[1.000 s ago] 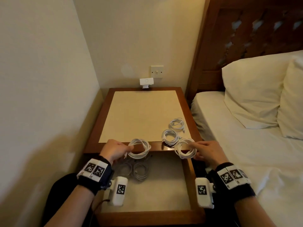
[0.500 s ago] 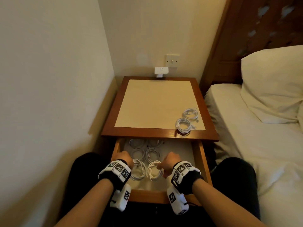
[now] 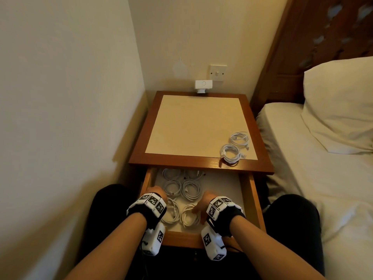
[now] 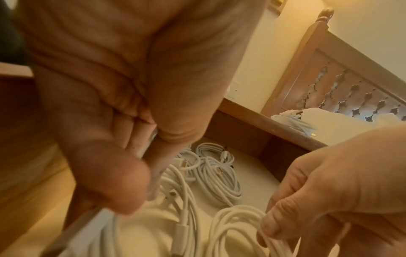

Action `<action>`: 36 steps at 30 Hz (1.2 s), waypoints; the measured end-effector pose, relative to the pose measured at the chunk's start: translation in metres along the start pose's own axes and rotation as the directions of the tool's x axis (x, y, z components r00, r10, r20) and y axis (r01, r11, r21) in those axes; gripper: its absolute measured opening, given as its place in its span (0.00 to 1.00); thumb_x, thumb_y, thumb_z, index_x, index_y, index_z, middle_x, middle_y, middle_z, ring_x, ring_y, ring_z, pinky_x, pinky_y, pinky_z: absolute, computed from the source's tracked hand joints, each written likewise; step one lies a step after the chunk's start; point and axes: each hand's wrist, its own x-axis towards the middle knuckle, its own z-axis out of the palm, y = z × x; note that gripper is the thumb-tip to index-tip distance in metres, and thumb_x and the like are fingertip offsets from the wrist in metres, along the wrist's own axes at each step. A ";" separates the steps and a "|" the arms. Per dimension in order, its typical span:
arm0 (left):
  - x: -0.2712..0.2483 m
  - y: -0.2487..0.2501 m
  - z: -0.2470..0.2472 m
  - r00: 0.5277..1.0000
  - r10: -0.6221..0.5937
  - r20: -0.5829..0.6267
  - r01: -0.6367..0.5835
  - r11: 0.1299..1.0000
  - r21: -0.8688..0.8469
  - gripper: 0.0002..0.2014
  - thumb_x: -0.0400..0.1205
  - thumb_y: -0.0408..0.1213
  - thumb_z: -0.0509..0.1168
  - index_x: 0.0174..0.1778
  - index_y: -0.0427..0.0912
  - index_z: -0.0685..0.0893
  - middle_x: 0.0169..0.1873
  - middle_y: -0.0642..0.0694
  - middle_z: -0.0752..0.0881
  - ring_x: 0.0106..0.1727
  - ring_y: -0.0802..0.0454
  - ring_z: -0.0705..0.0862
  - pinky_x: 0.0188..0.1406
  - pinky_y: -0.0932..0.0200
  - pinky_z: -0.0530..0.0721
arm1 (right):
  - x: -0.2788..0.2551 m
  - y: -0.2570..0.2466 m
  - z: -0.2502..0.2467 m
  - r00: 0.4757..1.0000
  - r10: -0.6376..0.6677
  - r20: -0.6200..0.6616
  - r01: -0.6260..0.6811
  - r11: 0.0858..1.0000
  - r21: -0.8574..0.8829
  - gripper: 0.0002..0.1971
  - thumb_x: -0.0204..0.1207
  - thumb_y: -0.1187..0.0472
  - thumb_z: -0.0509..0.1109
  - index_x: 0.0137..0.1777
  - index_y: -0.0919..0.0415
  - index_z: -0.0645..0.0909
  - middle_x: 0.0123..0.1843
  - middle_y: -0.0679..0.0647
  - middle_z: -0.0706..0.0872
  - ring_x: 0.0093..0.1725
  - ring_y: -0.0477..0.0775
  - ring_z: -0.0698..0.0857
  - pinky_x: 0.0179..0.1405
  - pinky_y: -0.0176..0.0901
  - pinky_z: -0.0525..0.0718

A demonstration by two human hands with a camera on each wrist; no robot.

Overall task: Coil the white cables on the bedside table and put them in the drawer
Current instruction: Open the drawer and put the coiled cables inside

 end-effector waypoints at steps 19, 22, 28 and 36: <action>-0.011 0.085 -0.126 0.875 -0.055 -0.481 -0.387 0.518 -0.763 0.23 0.76 0.61 0.67 0.33 0.43 0.90 0.31 0.46 0.91 0.37 0.45 0.90 0.47 0.52 0.89 | -0.050 0.056 -0.174 0.836 0.170 -0.522 0.301 0.654 0.694 0.11 0.78 0.57 0.73 0.46 0.67 0.86 0.40 0.60 0.88 0.28 0.50 0.81 0.22 0.37 0.78; -0.004 0.109 -0.129 0.883 -0.070 -0.463 -0.369 0.504 -0.781 0.29 0.75 0.66 0.66 0.30 0.39 0.89 0.28 0.44 0.89 0.34 0.41 0.89 0.44 0.49 0.90 | -0.013 0.067 -0.190 0.770 0.318 -0.553 0.259 0.637 0.726 0.24 0.75 0.43 0.72 0.53 0.67 0.84 0.50 0.62 0.88 0.40 0.59 0.88 0.34 0.49 0.89; 0.012 0.139 -0.125 0.883 -0.156 -0.443 -0.315 0.502 -0.806 0.33 0.65 0.70 0.69 0.24 0.37 0.87 0.21 0.44 0.87 0.24 0.43 0.87 0.34 0.50 0.90 | 0.029 0.074 -0.204 0.742 0.361 -0.565 0.088 0.784 0.615 0.42 0.70 0.27 0.63 0.63 0.69 0.82 0.59 0.64 0.87 0.53 0.67 0.88 0.52 0.57 0.87; 0.015 0.149 -0.137 0.903 -0.127 -0.410 -0.273 0.567 -0.777 0.25 0.66 0.57 0.77 0.40 0.35 0.88 0.39 0.39 0.89 0.40 0.38 0.88 0.30 0.54 0.81 | 0.033 0.065 -0.219 0.719 0.359 -0.596 0.033 0.838 0.544 0.19 0.71 0.51 0.78 0.40 0.67 0.76 0.46 0.60 0.85 0.39 0.62 0.82 0.37 0.47 0.79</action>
